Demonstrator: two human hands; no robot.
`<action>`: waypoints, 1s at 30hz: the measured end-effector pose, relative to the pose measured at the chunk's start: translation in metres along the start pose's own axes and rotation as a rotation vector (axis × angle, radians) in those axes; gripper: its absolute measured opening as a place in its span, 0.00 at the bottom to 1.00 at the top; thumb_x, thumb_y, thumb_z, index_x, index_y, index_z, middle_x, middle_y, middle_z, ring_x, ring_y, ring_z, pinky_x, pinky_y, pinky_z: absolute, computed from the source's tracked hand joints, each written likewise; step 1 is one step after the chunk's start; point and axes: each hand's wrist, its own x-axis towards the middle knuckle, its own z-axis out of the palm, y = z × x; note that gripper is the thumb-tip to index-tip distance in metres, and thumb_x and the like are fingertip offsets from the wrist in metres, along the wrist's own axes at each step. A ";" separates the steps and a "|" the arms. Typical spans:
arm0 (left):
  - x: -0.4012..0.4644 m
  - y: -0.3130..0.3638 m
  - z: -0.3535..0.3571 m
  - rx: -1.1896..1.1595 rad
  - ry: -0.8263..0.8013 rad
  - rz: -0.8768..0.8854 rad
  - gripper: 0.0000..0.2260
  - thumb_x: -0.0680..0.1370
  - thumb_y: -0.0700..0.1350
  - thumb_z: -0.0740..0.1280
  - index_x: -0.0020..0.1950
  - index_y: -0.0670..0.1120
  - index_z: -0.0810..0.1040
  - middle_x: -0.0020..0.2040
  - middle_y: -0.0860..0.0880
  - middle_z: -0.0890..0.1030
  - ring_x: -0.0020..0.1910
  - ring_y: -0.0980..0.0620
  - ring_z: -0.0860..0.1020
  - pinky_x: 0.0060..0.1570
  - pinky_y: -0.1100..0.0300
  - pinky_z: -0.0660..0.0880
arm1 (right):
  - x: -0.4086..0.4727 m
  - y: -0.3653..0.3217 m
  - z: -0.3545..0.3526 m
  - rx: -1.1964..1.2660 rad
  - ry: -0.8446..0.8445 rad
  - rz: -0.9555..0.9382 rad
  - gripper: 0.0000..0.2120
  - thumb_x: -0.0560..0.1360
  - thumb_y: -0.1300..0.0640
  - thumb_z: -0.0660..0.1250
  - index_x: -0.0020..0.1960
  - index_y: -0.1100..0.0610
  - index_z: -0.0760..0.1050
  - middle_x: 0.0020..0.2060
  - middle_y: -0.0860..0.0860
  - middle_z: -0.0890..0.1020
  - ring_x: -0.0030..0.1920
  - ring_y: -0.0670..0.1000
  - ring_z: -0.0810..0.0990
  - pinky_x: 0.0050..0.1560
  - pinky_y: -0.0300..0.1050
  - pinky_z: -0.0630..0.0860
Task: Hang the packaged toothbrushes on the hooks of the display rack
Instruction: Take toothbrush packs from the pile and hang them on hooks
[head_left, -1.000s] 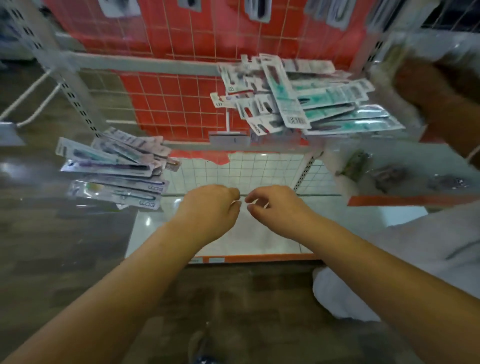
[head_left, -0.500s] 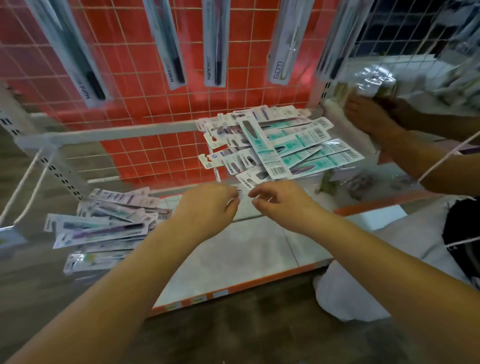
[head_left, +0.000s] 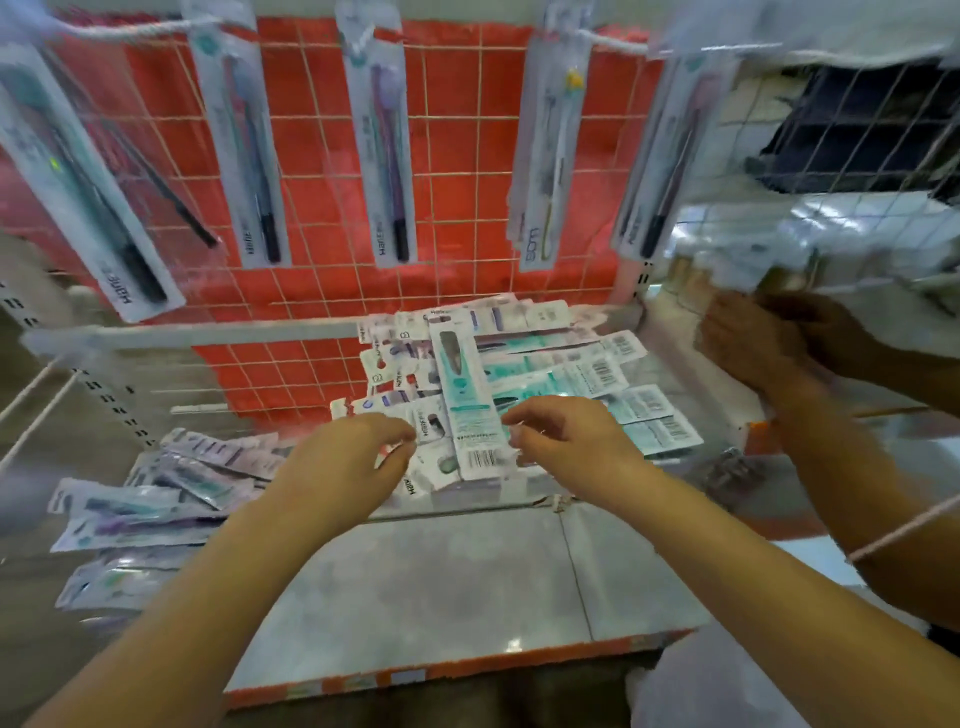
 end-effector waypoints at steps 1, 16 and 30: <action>0.003 0.005 0.002 -0.008 0.008 -0.022 0.14 0.80 0.50 0.58 0.63 0.51 0.77 0.62 0.53 0.78 0.59 0.52 0.76 0.58 0.56 0.72 | 0.005 0.005 -0.006 -0.003 -0.007 -0.022 0.11 0.78 0.58 0.63 0.58 0.56 0.78 0.49 0.50 0.81 0.47 0.51 0.81 0.53 0.47 0.78; 0.018 0.013 0.022 0.120 -0.053 -0.096 0.14 0.81 0.50 0.56 0.62 0.51 0.75 0.58 0.52 0.79 0.57 0.51 0.76 0.55 0.56 0.73 | 0.075 -0.004 0.002 -0.445 -0.027 -0.135 0.18 0.79 0.59 0.57 0.68 0.54 0.69 0.65 0.52 0.73 0.63 0.54 0.72 0.60 0.50 0.71; 0.015 0.001 0.035 0.098 -0.013 -0.060 0.12 0.80 0.50 0.56 0.58 0.51 0.76 0.56 0.50 0.79 0.55 0.49 0.76 0.52 0.56 0.73 | 0.088 -0.019 0.053 -0.415 -0.056 0.125 0.49 0.70 0.51 0.72 0.75 0.48 0.38 0.70 0.57 0.57 0.70 0.60 0.59 0.64 0.57 0.65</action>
